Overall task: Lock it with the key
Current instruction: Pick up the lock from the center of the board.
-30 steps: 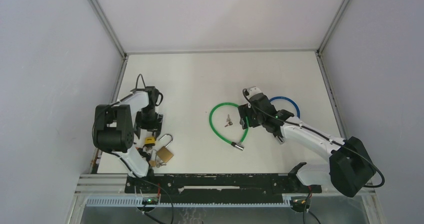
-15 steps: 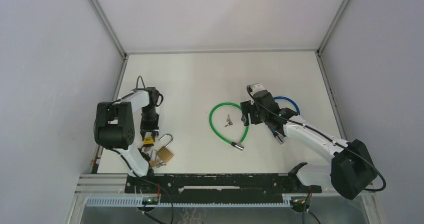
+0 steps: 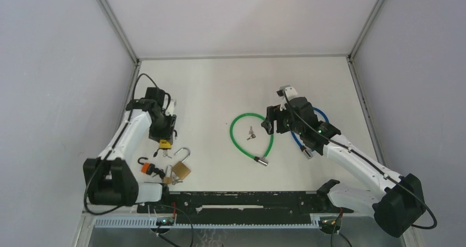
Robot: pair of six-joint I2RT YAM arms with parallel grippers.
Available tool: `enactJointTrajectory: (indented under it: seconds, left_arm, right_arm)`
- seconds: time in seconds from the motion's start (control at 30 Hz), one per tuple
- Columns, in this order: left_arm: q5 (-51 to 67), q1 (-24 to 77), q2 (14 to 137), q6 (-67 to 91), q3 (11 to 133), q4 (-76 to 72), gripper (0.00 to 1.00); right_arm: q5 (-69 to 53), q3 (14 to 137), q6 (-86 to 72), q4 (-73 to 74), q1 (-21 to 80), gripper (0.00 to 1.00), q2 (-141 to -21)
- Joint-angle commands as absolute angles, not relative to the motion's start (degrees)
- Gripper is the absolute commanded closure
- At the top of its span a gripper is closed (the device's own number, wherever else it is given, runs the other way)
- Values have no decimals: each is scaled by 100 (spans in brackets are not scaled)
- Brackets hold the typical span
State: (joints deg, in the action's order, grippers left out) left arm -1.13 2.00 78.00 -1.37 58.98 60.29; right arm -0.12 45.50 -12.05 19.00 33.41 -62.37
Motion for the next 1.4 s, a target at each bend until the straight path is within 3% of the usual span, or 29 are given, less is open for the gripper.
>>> enactJointTrajectory:
  seconds: [0.0, 0.2, 0.5, 0.67, 0.8, 1.03, 1.37]
  left_arm:
    - [-140, 1156, 6726, -1758, 6476, 6440, 100]
    - [-987, 3124, 4884, -3485, 6172, 5539, 100]
    - [-1500, 4935, 3936, -4867, 5448, 3095, 100]
    - [-1553, 5021, 3987, -4777, 5398, 2939, 100]
    - [-1515, 5024, 4008, -4575, 5430, 3010, 100]
    - [-1488, 5020, 4073, -4348, 5497, 2997, 100]
    - [-1501, 5020, 4114, -4220, 5494, 2929, 100]
  right_arm:
    - [-694, 4799, -1807, 1056, 3341, 24, -5867]
    - [-1137, 5159, -2613, 184, 3766, 27, -5990]
    - [-2131, 5642, -4079, -1406, 4592, 27, -7060]
    - [-2747, 5853, -3544, -1776, 4995, 30, -7234]
    - [-2765, 5854, -3266, -1666, 5065, 38, -7199]
    - [-2533, 6026, -3433, -1885, 5238, 40, -7672]
    - [-2551, 6444, -3315, -1644, 5328, 51, -8114]
